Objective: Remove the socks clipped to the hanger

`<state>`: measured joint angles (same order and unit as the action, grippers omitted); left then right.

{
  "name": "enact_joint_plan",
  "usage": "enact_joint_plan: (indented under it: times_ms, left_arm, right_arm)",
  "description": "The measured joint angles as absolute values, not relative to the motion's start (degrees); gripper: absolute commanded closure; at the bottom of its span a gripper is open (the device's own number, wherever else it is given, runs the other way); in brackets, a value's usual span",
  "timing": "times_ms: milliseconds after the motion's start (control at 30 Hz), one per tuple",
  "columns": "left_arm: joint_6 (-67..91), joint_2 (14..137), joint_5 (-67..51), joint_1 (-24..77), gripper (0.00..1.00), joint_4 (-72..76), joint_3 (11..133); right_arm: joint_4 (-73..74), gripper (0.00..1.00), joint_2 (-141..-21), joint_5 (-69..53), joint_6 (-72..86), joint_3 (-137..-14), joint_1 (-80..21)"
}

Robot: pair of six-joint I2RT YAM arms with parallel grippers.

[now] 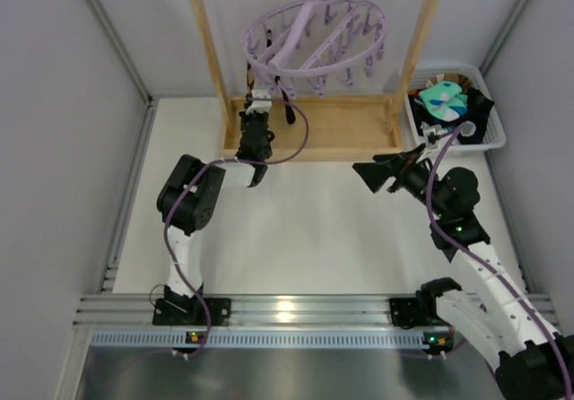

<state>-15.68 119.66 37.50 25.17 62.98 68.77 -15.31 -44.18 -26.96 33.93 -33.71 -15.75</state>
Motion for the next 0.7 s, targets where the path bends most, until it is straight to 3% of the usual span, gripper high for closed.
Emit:
enact_joint_plan:
  times_ms: [700]
  left_arm:
    - [-5.69, 91.9, 44.21, 42.54, 1.0, 63.29, 41.28]
  right_arm:
    - [-11.22, 0.01, -38.7, -24.03, 30.11, -33.91, -15.97]
